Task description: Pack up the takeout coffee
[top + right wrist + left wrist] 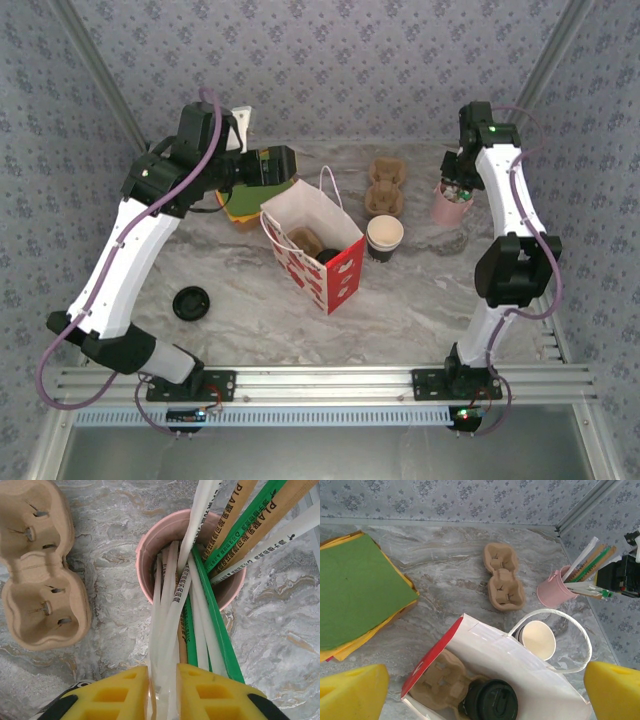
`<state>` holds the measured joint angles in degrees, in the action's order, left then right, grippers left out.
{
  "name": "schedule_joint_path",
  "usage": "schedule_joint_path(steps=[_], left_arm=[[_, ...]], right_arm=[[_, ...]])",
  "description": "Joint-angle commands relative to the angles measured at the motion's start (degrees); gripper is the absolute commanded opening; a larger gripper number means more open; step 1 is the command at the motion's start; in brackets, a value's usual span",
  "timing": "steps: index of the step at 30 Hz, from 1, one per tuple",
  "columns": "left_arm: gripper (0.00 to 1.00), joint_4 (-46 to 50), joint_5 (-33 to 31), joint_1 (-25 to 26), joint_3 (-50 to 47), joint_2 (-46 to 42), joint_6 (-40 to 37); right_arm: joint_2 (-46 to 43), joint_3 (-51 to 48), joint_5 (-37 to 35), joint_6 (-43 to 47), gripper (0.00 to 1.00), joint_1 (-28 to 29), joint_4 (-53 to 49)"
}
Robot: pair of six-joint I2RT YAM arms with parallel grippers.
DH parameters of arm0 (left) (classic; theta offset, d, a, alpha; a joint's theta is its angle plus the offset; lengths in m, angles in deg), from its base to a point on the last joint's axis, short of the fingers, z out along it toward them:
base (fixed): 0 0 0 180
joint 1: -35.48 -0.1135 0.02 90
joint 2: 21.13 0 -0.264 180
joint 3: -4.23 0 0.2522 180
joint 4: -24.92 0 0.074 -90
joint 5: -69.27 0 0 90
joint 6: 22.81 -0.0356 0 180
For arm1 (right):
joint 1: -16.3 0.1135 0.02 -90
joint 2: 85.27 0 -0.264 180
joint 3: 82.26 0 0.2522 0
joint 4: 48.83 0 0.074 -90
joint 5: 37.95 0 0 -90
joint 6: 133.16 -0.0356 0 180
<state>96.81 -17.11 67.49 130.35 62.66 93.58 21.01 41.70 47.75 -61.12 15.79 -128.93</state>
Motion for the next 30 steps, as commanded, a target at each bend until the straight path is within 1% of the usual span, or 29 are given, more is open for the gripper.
schedule_joint_path(steps=[1, 4, 5, 7, 13, 24, 30], left_arm=[[1.00, -0.5, 0.8, 0.2, 1.5, -0.4, 0.1], [1.00, -0.3, 0.9, 0.2, 1.4, -0.4, 0.4], [1.00, -0.4, 0.9, 0.2, 1.4, -0.5, 0.4], [1.00, -0.4, 0.7, 0.2, 1.2, -0.8, 0.4], [1.00, -0.2, 0.1, 0.2, 0.3, -1.5, 0.4], [1.00, -0.3, -0.1, 0.2, -0.3, -2.7, 1.0], [1.00, -0.6, -0.9, 0.2, -2.6, -3.8, 1.1]], right_arm=[[0.2, 0.0, -0.8, 1.1, 0.18, -0.3, -0.5], [-0.1, -0.5, -0.5, 1.1, 0.11, -0.4, -0.3], [-0.4, -0.6, -0.4, 1.1, 0.06, -0.2, -0.3], [-1.0, -0.6, -0.6, 1.1, 0.00, -0.1, -0.4], [-3.5, -0.1, -1.8, 1.0, 0.00, -0.1, -1.0], [-7.8, 3.7, -3.2, 0.7, 0.00, -0.2, -3.2], [-10.7, 5.5, -3.9, 0.0, 0.00, -0.1, -3.2]])
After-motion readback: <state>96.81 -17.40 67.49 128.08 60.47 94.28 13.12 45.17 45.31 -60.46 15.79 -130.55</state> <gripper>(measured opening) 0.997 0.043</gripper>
